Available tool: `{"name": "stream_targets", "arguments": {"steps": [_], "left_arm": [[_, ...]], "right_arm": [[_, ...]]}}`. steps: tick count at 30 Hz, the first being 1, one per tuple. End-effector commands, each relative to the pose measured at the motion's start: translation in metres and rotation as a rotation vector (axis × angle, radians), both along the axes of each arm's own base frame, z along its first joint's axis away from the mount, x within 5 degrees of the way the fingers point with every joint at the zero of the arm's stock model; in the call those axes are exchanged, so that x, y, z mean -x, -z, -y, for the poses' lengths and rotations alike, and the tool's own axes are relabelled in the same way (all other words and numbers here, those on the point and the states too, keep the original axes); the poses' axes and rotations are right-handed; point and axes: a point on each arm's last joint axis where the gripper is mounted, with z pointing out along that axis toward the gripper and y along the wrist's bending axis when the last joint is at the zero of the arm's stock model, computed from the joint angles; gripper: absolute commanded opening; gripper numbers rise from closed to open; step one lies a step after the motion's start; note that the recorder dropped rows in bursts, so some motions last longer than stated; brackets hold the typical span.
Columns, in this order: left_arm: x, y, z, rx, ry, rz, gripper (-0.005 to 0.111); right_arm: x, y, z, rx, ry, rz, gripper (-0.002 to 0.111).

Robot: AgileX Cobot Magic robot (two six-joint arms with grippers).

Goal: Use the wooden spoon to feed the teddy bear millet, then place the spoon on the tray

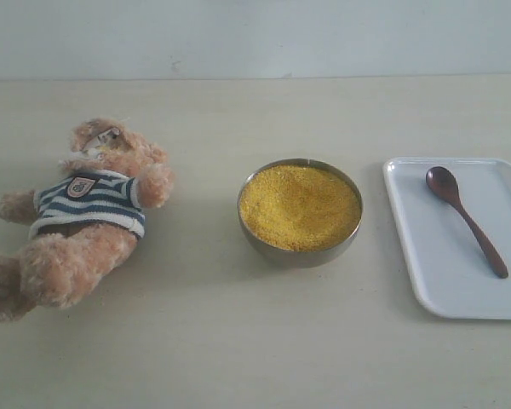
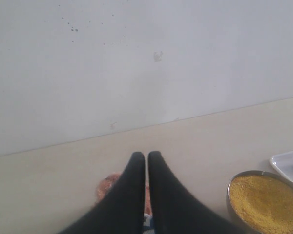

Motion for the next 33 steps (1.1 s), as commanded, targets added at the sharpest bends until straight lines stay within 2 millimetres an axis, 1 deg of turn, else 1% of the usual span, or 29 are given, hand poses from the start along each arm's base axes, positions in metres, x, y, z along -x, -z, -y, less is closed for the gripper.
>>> {"name": "stream_targets", "arguments": {"steps": [1, 6, 9, 33], "left_arm": [[0.0013, -0.0005, -0.0009, -0.001, -0.009, 0.015, 0.004], [0.0013, -0.0005, -0.0009, -0.001, -0.009, 0.015, 0.004], [0.0013, -0.0005, -0.0009, -0.001, -0.009, 0.015, 0.004], [0.0013, -0.0005, -0.0009, -0.001, -0.009, 0.015, 0.004]], "right_arm": [[0.0004, 0.0000, 0.0002, 0.009, 0.000, 0.003, 0.000], [0.0005, 0.0004, 0.0002, 0.009, 0.000, -0.001, 0.000], [0.0005, 0.0004, -0.0003, -0.023, 0.003, -0.006, 0.000], [0.0005, 0.0004, -0.0003, -0.025, 0.003, -0.006, 0.000]]}}
